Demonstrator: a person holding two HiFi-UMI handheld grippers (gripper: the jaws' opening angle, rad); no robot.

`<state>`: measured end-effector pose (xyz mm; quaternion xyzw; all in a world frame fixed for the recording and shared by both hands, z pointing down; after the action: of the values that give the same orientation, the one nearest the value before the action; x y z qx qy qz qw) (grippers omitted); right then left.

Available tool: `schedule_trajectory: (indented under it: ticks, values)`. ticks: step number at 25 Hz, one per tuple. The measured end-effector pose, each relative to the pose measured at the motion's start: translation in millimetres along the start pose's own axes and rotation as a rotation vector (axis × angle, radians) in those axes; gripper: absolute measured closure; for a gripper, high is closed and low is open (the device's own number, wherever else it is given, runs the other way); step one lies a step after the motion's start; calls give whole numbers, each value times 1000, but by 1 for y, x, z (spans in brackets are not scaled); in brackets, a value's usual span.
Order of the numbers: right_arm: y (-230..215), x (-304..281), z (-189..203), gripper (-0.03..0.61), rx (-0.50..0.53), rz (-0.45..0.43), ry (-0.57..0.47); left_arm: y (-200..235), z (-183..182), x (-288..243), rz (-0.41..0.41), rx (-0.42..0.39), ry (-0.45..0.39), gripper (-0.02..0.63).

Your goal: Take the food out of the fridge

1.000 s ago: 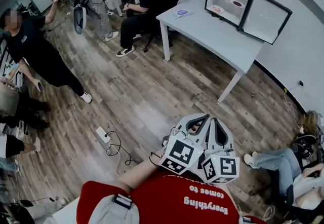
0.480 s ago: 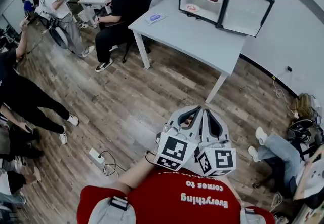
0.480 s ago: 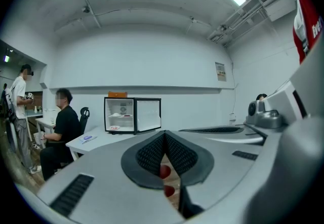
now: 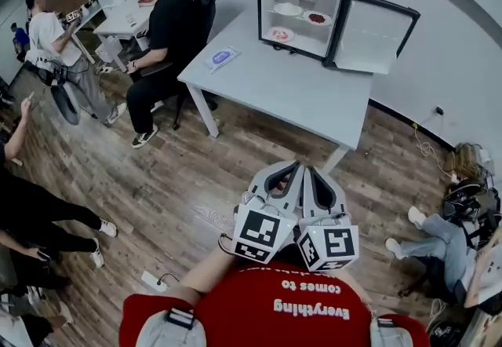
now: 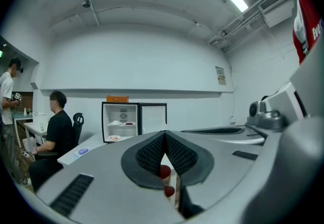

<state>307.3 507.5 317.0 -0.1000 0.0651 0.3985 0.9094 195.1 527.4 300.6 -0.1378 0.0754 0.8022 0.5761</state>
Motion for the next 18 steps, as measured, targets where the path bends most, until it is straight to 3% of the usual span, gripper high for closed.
schedule_trajectory:
  ticks: [13,18]
  values:
    - [-45,-135,-13,568,-12,23,52,99,-7,-108,32,49,23,609]
    - [-87,-205,-40,568,-7,38,2,142,-38,-178,34,-8,-8,609]
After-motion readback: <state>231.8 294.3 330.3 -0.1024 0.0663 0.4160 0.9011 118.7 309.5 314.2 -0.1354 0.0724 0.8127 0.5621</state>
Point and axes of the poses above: the fingertips, and each gripper's own axes: x backward along the fingers, y to its left, z out of its underside, the point moved 9 cm from there along x, backward along the fingers, and after that the axes turned 11 degrees about y, right-handed, at the moved point
